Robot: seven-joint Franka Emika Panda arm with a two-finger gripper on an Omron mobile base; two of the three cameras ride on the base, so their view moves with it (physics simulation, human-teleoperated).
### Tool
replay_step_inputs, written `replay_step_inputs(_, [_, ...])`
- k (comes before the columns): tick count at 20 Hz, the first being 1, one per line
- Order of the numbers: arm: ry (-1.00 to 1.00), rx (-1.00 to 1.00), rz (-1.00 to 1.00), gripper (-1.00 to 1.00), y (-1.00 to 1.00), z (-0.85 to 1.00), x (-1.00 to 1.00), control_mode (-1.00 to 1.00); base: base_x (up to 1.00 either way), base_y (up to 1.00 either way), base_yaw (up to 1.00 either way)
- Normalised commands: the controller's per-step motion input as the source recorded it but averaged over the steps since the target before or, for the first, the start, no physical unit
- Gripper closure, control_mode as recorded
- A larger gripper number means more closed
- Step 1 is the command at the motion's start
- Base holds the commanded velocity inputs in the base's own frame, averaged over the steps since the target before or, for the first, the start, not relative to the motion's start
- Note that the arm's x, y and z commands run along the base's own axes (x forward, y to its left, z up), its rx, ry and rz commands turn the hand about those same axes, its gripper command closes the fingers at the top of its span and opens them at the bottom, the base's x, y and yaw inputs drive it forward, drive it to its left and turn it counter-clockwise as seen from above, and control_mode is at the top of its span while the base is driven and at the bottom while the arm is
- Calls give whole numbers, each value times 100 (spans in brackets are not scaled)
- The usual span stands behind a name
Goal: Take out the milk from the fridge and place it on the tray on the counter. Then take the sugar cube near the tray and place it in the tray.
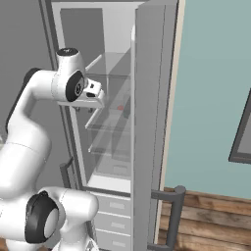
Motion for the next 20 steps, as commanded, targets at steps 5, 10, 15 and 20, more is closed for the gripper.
replay_step_inputs(5, [-2, 0, 0, -100, 0, 0, -15, -100, 0, 0, 0])
replay_step_inputs(10, [-15, -1, -8, -100, 0, -1, -36, -100, 0, 0, 0])
replay_step_inputs(15, [-22, -3, -19, -100, 0, 0, -30, -100, 0, 0, 0])
replay_step_inputs(20, [-27, -3, -28, -100, 0, 0, -11, -100, 0, 0, 0])
